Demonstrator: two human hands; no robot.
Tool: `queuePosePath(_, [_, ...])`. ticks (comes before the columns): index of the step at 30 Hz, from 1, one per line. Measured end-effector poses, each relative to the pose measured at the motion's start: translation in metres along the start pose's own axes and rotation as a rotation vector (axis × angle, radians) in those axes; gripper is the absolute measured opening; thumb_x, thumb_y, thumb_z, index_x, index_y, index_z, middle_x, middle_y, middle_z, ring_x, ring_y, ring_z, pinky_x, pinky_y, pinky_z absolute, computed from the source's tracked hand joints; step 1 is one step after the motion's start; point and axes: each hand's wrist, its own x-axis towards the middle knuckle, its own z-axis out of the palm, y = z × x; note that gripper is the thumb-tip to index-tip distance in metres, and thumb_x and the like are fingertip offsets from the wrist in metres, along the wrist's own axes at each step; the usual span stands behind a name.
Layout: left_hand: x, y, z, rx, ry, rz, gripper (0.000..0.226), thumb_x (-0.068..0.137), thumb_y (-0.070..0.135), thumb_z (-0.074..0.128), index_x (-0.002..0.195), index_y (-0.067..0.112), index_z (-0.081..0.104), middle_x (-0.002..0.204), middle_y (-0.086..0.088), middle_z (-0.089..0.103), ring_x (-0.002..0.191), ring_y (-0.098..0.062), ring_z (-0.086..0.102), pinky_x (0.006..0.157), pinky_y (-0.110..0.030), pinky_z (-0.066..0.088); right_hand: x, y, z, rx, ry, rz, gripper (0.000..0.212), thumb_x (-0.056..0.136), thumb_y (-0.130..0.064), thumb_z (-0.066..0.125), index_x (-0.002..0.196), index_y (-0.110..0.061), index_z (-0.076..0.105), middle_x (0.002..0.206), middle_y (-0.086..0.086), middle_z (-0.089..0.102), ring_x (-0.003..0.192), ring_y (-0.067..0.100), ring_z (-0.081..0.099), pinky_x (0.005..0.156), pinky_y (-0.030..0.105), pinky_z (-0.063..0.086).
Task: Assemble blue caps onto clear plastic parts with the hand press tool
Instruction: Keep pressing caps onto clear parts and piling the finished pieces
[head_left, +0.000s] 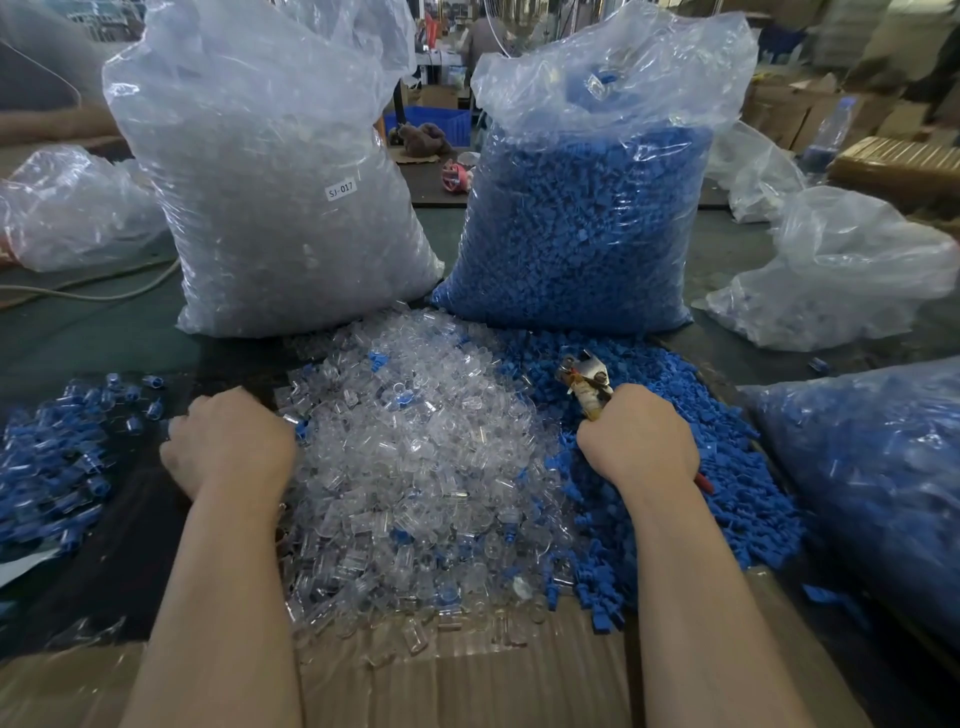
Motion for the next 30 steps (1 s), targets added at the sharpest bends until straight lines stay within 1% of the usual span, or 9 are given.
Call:
queuePosePath(7, [0.007,-0.011,0.005,-0.193,0.006,-0.07,0.029,0.09,0.003,0.059,0.118,0.001,0.066,0.118,-0.027,0.059,0.106,-0.045,0.056,0.078,-0.044,0.047,-0.001,0.0,0.0,0.005,-0.005,-0.005,0.022,0.086,-0.021,0.062,0.073,-0.015,0.046,0.072,0.005,0.052,0.06,0.021,0.047,0.054,0.029,0.034])
queuePosePath(13, [0.008,-0.012,0.005,-0.238,0.023,-0.072,0.027,0.088,-0.001,0.059,0.112,0.003,0.071,0.117,-0.026,0.062,0.108,-0.044,0.056,0.08,-0.046,0.048,0.001,0.0,0.002,0.008,-0.015,-0.001,0.023,0.086,-0.023,0.062,0.074,-0.015,0.044,0.073,0.005,0.052,0.061,0.021,0.046,0.062,0.033,0.04])
queuePosePath(18, [0.007,-0.013,0.007,-0.229,0.061,-0.025,0.026,0.091,0.003,0.058,0.114,0.006,0.07,0.118,-0.023,0.064,0.107,-0.043,0.058,0.074,-0.04,0.042,0.001,0.0,0.003,0.003,-0.016,0.003,0.022,0.086,-0.023,0.063,0.073,-0.015,0.046,0.073,0.005,0.053,0.061,0.021,0.047,0.056,0.03,0.036])
queuePosePath(19, [0.007,-0.013,0.006,-0.292,0.088,-0.003,0.026,0.093,0.007,0.057,0.115,0.009,0.07,0.118,-0.02,0.065,0.106,-0.04,0.059,0.076,-0.04,0.043,0.001,0.0,0.003,0.001,-0.015,0.003,0.022,0.086,-0.023,0.063,0.073,-0.015,0.046,0.072,0.005,0.053,0.061,0.021,0.048,0.053,0.029,0.034])
queuePosePath(21, [0.009,-0.011,0.004,-0.621,0.105,0.027,0.024,0.095,0.014,0.057,0.116,0.015,0.07,0.112,-0.01,0.068,0.095,-0.027,0.062,0.079,-0.034,0.047,0.001,0.0,0.003,-0.004,-0.014,0.0,0.022,0.086,-0.023,0.063,0.073,-0.015,0.046,0.072,0.004,0.053,0.06,0.02,0.048,0.05,0.027,0.031])
queuePosePath(23, [0.011,-0.007,-0.001,-1.05,-0.052,0.001,0.022,0.095,0.014,0.059,0.113,0.017,0.071,0.098,0.0,0.069,0.078,-0.009,0.058,0.069,-0.023,0.046,0.001,0.0,0.003,-0.002,-0.018,-0.002,0.021,0.086,-0.022,0.062,0.073,-0.015,0.047,0.072,0.005,0.053,0.06,0.02,0.048,0.051,0.027,0.032])
queuePosePath(25, [0.012,-0.001,-0.006,-1.32,-0.265,-0.042,0.018,0.097,0.01,0.057,0.106,0.015,0.071,0.088,0.003,0.068,0.07,-0.003,0.055,0.056,-0.014,0.046,0.002,0.0,0.004,0.001,-0.025,-0.003,0.021,0.085,-0.021,0.062,0.073,-0.015,0.047,0.072,0.005,0.053,0.061,0.021,0.047,0.055,0.029,0.036])
queuePosePath(27, [0.013,0.0,-0.007,-1.444,-0.359,-0.058,0.017,0.097,0.007,0.055,0.098,0.015,0.07,0.083,0.003,0.067,0.065,-0.002,0.057,0.048,-0.01,0.045,0.001,0.0,0.004,0.0,-0.029,-0.005,0.02,0.084,-0.021,0.062,0.073,-0.014,0.046,0.073,0.006,0.052,0.061,0.021,0.047,0.06,0.031,0.039])
queuePosePath(30, [0.015,-0.003,-0.003,-1.446,-0.22,-0.112,0.013,0.093,0.006,0.061,0.091,0.017,0.07,0.079,0.002,0.066,0.061,-0.003,0.058,0.051,-0.012,0.047,0.001,0.0,0.003,-0.009,-0.032,-0.012,0.019,0.085,-0.02,0.061,0.073,-0.014,0.047,0.073,0.005,0.052,0.061,0.021,0.047,0.058,0.03,0.037])
